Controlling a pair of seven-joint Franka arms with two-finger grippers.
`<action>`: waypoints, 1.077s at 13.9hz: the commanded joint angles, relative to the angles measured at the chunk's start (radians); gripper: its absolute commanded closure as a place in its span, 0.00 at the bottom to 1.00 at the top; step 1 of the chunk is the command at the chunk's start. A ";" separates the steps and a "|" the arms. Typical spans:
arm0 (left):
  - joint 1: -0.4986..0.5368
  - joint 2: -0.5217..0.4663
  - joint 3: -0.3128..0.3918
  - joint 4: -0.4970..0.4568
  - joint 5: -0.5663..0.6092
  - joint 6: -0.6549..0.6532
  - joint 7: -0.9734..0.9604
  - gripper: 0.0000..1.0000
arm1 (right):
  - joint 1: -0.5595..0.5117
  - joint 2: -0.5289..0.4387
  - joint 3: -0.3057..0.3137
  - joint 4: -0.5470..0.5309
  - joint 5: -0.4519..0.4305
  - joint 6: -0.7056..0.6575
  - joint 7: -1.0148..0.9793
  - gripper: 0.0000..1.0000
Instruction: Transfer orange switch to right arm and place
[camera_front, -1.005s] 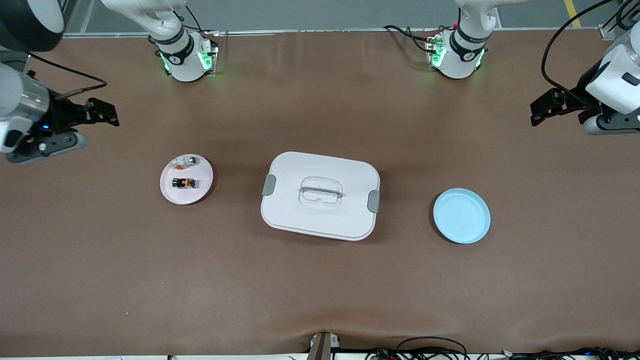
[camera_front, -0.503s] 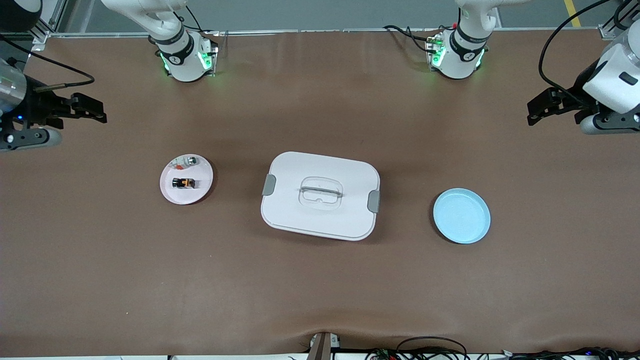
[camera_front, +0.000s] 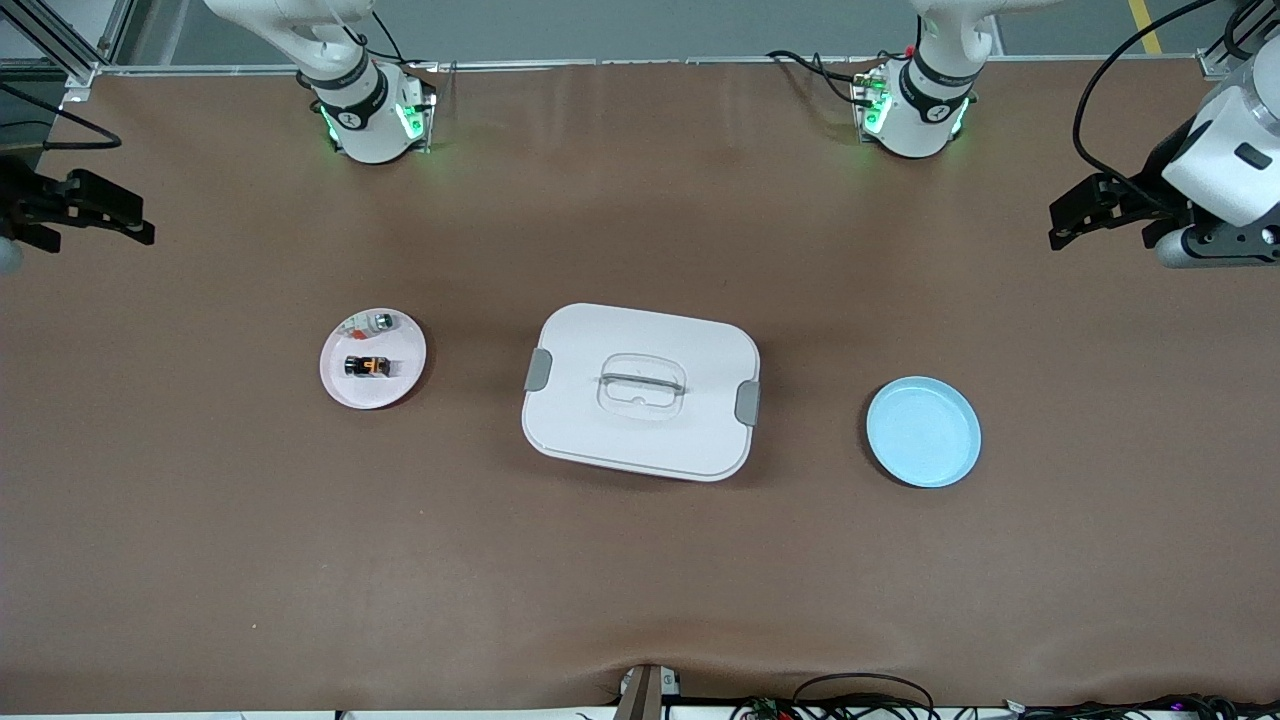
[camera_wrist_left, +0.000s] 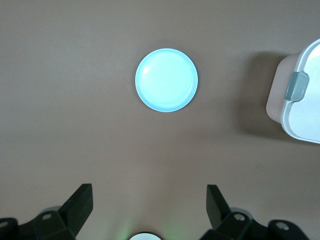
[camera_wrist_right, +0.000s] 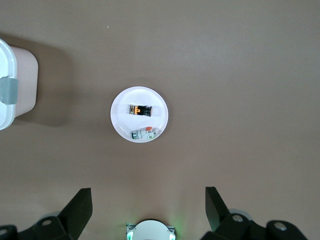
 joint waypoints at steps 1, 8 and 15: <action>0.000 -0.010 -0.003 -0.002 -0.015 0.004 0.004 0.00 | -0.017 0.010 0.014 0.023 0.005 -0.018 0.023 0.00; 0.001 -0.013 -0.003 -0.005 -0.015 0.004 0.006 0.00 | -0.013 0.004 0.012 0.012 0.011 -0.049 0.144 0.00; 0.001 -0.011 -0.003 -0.004 -0.014 0.004 0.006 0.00 | -0.008 -0.082 0.012 -0.114 0.023 0.023 0.146 0.00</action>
